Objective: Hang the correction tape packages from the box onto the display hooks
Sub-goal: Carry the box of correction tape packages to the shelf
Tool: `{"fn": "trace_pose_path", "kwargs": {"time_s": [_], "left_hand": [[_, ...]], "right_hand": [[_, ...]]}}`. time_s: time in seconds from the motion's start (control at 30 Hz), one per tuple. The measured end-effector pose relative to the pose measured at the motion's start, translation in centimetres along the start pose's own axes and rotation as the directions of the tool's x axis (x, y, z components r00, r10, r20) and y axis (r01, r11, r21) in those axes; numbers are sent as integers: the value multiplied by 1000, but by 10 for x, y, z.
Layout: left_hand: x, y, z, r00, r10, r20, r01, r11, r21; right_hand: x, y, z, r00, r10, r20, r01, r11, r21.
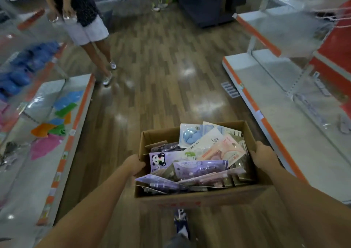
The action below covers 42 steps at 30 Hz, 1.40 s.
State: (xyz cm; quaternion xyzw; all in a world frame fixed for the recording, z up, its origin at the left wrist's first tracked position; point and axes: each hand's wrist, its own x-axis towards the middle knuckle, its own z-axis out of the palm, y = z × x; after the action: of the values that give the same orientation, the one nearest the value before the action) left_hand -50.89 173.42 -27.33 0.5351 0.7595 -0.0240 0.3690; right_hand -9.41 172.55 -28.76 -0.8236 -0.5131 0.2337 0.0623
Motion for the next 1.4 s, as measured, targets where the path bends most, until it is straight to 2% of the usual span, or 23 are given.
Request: {"fn": "trace_pose_path", "kwargs": {"time_s": [0.33, 0.6, 0.7, 0.87, 1.07, 1.17, 1.3, 1.4], "left_hand": [[181, 91, -97, 994, 100, 34, -103, 991, 82], [321, 203, -143, 981, 174, 90, -185, 973, 135], [368, 249, -155, 974, 194, 118, -209, 969, 133], [441, 331, -174, 966, 220, 135, -239, 960, 148], [534, 443, -184, 926, 321, 200, -369, 883, 290], [579, 500, -182, 875, 386, 291, -476, 797, 373], [642, 572, -168, 818, 397, 416, -562, 704, 433], [678, 617, -145, 764, 410, 498, -634, 621, 460]], "right_hand": [[151, -90, -15, 991, 114, -63, -112, 993, 42], [278, -116, -43, 986, 142, -88, -137, 989, 59], [331, -127, -65, 978, 199, -59, -195, 978, 67], [398, -133, -91, 945, 310, -106, -292, 944, 156], [453, -132, -96, 855, 497, -149, -446, 851, 278], [471, -133, -89, 768, 624, -141, -548, 755, 359], [489, -135, -71, 627, 775, -74, -649, 573, 500], [500, -133, -59, 528, 849, -27, -712, 459, 530]]}}
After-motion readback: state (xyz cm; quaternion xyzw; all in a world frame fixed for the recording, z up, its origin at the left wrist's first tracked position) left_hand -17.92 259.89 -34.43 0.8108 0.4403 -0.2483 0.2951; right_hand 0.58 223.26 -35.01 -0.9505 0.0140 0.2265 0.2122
